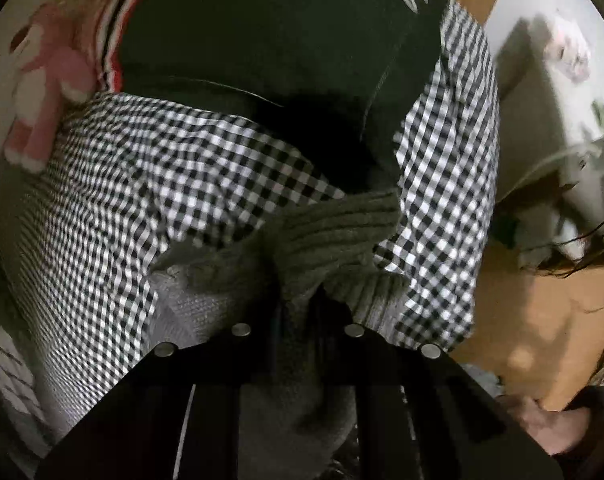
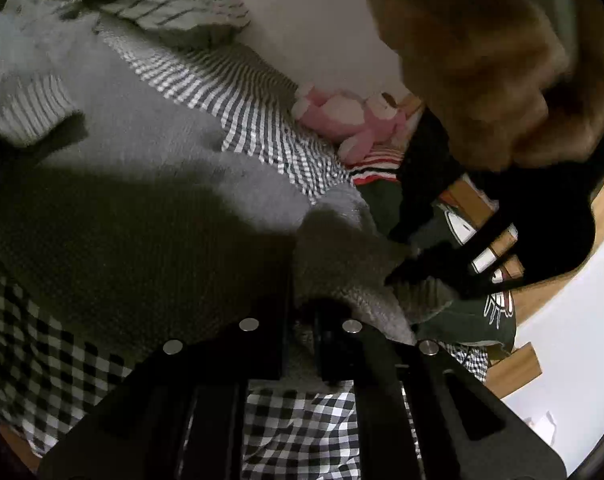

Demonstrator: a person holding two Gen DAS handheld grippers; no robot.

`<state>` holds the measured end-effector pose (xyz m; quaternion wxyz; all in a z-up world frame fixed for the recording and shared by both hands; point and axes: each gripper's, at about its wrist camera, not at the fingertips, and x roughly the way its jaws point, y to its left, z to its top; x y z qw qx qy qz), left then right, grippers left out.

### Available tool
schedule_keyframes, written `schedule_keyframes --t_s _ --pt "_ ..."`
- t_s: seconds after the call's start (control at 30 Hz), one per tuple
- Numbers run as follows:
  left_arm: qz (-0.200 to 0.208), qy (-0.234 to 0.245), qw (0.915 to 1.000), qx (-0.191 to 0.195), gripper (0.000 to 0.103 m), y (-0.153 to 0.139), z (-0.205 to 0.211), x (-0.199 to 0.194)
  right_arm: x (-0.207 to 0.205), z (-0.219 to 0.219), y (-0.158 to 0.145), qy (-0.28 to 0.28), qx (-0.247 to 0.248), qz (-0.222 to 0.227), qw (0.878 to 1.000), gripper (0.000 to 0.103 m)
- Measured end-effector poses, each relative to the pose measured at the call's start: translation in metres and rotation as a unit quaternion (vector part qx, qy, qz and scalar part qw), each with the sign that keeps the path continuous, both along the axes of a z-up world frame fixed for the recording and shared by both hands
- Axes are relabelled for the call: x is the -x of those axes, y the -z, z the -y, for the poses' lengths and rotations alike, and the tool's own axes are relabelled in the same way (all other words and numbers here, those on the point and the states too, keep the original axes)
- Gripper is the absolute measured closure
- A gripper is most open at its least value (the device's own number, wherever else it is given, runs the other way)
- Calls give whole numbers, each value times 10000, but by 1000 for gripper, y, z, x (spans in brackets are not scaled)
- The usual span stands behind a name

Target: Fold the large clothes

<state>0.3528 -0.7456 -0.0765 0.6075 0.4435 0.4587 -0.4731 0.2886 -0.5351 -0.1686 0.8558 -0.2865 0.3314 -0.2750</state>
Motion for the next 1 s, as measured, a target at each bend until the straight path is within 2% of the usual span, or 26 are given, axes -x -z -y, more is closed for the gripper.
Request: schedule_keyframes --t_s 0.07,0.2,0.3,0.5,0.57,0.73,0.9,1.0 --pt "69 -72 9998 165 92 -10 -9 -3 2 -4 -2 -22 64 55 10000 93" --pt "5 -321 9970 705 92 -46 -39 -11 15 -13 -21 -84 -3 483 9988 94" --pt "-48 -621 9888 1353 92 -84 -87 -22 24 -21 -41 -193 -169 854 9960 94" --pt "111 -1141 9717 2067 92 -128 -183 -34 17 -68 -72 -732 -284 1375 9874 95" --pt "260 -1373 9630 2303 92 -140 -222 -39 11 -88 -79 -943 -266 1467 9843 95" --pt "524 -1883 9481 2509 92 -148 -314 -52 -2 -154 -92 -1648 -309 1535 9738 95" --pt "549 -2469 9292 2694 92 -145 -408 -74 -21 -226 -86 -2295 -328 1431 9622 95" --pt "538 -2887 9171 2698 92 -129 -465 -86 -37 -273 -72 -2678 -423 1212 9549 95"
